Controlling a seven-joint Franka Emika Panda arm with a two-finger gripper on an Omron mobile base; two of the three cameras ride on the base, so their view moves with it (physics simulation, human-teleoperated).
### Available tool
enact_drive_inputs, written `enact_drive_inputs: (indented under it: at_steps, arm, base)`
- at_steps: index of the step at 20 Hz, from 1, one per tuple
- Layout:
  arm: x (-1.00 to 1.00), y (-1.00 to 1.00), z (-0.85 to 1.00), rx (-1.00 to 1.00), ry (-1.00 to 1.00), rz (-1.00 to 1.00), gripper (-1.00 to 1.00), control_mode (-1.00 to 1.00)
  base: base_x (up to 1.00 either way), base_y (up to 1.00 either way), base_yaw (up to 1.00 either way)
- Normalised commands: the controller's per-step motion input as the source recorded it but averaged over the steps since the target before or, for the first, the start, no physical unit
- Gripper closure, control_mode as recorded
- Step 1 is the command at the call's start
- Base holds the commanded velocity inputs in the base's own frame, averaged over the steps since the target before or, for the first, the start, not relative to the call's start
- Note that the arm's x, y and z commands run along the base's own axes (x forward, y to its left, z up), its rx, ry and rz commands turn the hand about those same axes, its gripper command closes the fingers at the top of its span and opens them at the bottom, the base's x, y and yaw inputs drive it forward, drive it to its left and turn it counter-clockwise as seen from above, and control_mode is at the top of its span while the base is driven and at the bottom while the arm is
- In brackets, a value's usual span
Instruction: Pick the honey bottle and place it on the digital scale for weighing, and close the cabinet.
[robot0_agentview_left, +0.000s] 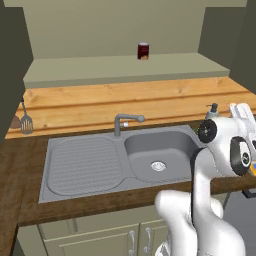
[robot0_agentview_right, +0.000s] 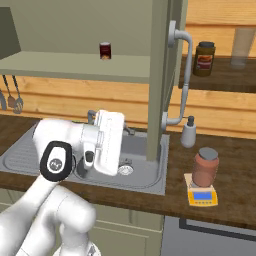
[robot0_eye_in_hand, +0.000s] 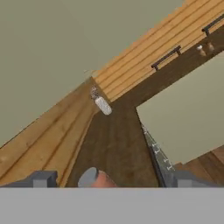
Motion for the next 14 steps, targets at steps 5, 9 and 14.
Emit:
enact_drive_inputs:
  at_steps: [5,9,14]
  arm:
    - [-1.00,0.23,0.45,0.14,-0.05,0.00,-1.00,-1.00]
    - [-0.90,-0.30,0.20,0.28,-0.04,0.00,-1.00,-1.00]
    - [-1.00,-0.57,0.09,0.11,-0.26,0.04,-1.00,-1.00]
  base:
    - [0.00,0.00,0.00]
    - [0.00,0.00,0.00]
    - [0.00,0.00,0.00]
